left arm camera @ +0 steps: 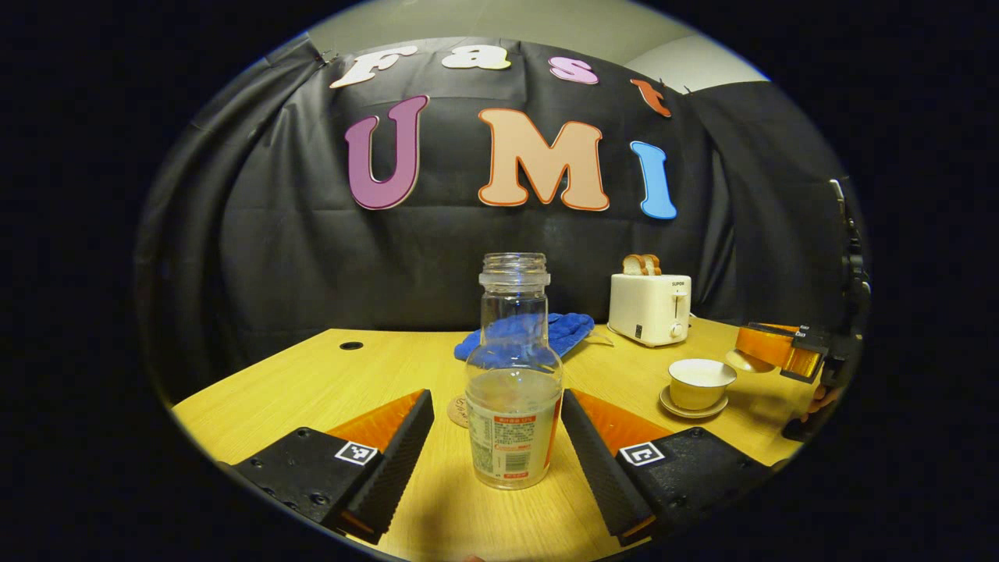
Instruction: Open the teacup lid with one hand, grasp the water bottle and pour water into the teacup with the other hand; after pouring, place the water bottle on the coaster and then close the teacup lid.
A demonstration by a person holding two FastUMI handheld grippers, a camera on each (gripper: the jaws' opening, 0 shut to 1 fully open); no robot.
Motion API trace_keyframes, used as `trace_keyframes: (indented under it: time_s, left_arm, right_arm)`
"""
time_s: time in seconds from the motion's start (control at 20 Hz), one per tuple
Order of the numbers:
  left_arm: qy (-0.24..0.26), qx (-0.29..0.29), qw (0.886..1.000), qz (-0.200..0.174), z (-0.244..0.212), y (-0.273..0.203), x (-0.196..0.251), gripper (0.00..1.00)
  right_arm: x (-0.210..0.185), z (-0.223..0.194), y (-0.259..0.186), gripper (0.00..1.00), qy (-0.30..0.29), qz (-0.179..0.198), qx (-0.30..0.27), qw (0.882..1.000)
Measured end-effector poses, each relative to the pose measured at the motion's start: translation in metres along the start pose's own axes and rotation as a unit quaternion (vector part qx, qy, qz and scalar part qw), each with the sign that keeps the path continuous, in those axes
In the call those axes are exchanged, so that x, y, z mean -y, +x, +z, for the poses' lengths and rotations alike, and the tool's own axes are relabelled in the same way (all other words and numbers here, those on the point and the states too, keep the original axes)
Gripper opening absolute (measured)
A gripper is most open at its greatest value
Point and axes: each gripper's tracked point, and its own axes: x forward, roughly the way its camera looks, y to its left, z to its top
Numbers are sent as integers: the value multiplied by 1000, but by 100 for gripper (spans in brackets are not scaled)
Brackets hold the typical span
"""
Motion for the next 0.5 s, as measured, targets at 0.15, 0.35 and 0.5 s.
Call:
trace_keyframes:
  time_s: [0.15, 0.35, 0.5]
  left_arm:
    - [-2, -21, 1000, -12, -6, 12, 4, 95]
    - [-6, -43, 999, -21, -11, 20, 7, 91]
    - [1, -38, 999, -17, -9, 26, 6, 91]
  right_arm:
    - [13, 2, -4, 31, -1, -20, 2, 1000]
    - [27, 3, -10, 31, -1, -36, 2, 999]
    - [38, 3, -13, 31, -2, -45, 3, 999]
